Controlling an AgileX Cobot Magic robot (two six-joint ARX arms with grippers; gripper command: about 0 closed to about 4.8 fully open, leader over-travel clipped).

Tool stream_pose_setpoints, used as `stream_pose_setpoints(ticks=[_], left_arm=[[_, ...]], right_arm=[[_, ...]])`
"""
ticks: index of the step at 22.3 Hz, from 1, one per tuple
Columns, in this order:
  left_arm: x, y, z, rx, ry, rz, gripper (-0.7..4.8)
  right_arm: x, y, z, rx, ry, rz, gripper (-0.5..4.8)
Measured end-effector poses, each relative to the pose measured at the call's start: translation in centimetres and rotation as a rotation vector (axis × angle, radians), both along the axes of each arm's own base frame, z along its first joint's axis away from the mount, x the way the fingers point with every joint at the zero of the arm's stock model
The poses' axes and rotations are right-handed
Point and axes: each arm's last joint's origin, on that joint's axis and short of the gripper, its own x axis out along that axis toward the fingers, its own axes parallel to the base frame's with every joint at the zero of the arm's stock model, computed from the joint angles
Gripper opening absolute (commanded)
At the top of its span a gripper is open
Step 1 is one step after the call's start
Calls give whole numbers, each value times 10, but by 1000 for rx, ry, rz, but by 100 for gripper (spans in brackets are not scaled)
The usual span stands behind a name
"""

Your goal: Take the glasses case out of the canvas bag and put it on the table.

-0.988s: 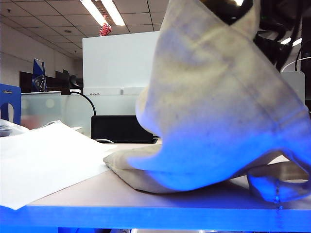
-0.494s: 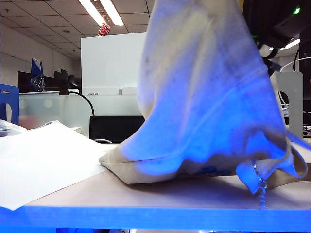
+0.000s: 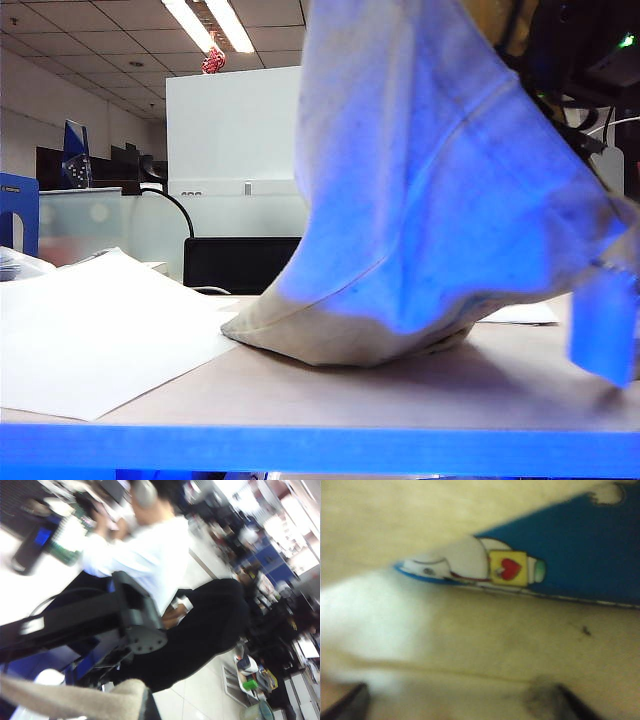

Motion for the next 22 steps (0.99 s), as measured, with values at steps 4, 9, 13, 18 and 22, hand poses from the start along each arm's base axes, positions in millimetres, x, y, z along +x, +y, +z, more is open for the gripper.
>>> stream_pose_setpoints(ticks=[4, 9, 13, 18, 22], left_arm=[[-5, 8, 1, 15, 10, -1, -1], [-18, 22, 13, -48, -6, -54, -1], [-15, 13, 4, 12, 17, -31, -1], [-14, 13, -1, 54, 20, -4, -1], [-14, 12, 0, 41, -4, -22, -1]], right_arm=[[4, 1, 4, -1, -17, -17, 479], [44, 19, 58, 148, -130, -83, 479], [69, 34, 25, 156, -93, -118, 479], [87, 38, 4, 184, -134, -104, 479], [85, 37, 22, 170, -2, -68, 479]])
